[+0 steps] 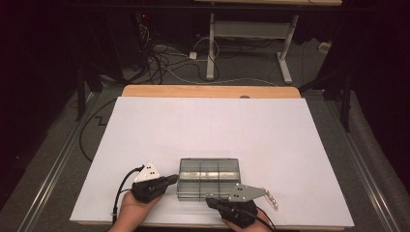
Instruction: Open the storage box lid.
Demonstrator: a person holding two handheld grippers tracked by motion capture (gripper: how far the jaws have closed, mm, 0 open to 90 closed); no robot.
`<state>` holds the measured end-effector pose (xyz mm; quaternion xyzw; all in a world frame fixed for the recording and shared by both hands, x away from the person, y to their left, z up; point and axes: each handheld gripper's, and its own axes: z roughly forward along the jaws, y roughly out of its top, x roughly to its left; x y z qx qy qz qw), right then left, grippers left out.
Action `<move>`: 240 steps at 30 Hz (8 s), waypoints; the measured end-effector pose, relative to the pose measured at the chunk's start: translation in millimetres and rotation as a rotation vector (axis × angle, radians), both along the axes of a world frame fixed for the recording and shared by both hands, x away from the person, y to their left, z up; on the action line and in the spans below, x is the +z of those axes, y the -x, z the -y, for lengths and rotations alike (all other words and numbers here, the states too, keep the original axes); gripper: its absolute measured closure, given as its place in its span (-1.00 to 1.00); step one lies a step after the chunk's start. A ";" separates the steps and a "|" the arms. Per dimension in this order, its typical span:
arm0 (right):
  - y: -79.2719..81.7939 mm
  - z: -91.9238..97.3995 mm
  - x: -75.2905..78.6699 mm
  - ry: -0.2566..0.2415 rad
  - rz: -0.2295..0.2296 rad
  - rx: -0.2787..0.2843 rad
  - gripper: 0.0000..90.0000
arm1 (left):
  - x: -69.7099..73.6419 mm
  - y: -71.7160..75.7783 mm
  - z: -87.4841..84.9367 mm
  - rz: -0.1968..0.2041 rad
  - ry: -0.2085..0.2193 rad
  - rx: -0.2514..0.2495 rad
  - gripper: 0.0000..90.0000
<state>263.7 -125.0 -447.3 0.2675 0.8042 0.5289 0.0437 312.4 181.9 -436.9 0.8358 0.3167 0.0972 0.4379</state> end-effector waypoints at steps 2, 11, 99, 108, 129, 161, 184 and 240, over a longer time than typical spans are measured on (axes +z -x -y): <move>0.2 0.0 0.8 -0.001 -0.001 0.000 1.00 | 0.1 0.3 -0.4 -0.001 0.005 0.001 0.95; -1.7 1.3 5.1 -0.013 0.010 -0.003 1.00 | 1.2 4.2 -4.4 0.005 0.026 -0.015 0.95; -10.1 104.5 11.9 0.025 0.108 -0.370 1.00 | 15.3 -2.9 8.9 0.041 0.113 -0.108 0.95; -33.1 103.8 14.0 0.022 0.103 -0.398 1.00 | 13.8 -9.7 9.8 0.051 0.104 -0.088 0.95; -93.9 97.7 13.5 -0.002 0.060 -0.428 1.00 | 19.7 -28.0 10.1 0.055 0.126 -0.050 0.95; -125.7 65.9 36.0 -0.050 0.104 -0.407 1.00 | 33.0 -47.3 13.6 0.080 0.140 -0.017 0.95; -125.0 60.0 49.8 -0.084 0.144 -0.382 1.00 | 28.6 -54.2 13.9 0.069 0.137 -0.002 0.95; -164.8 63.6 35.3 0.015 0.053 -0.434 1.00 | 29.0 -126.0 22.5 -0.005 0.080 0.157 0.95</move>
